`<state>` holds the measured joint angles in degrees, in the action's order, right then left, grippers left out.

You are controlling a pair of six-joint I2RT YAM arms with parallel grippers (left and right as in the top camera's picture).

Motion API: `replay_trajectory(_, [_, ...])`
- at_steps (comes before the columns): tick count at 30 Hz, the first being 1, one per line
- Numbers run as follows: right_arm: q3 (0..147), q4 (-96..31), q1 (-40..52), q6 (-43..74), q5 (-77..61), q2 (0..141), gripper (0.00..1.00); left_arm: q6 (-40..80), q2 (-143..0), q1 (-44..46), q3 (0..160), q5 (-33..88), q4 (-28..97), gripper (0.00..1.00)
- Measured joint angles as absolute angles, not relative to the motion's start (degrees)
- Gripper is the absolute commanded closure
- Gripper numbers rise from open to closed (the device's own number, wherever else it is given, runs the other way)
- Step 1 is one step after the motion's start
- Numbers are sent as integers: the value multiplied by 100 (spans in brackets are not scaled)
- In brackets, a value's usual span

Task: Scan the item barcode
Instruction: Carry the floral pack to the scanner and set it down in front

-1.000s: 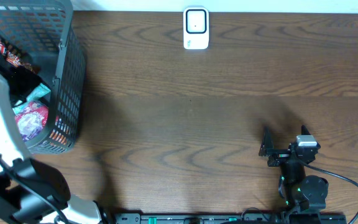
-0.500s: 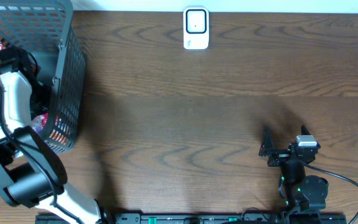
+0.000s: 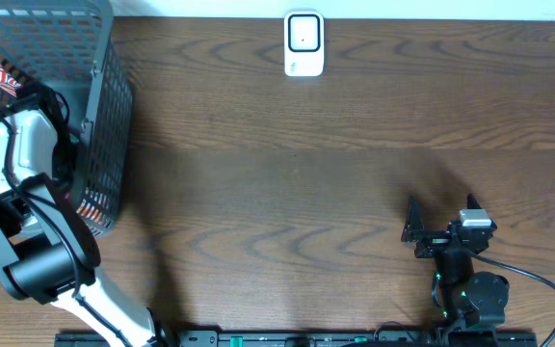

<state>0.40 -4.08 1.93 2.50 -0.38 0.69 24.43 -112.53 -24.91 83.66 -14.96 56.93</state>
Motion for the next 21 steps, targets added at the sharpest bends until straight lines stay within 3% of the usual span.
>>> replay_trajectory(12, [40,-405,193,250,-38,69,1,2392,-10962,-2510,8790,-1138,6484,93])
replay_trajectory(21, [40,-405,193,248,-38,69,1,2394,-8595,-2510,9260,-1004,5148,93])
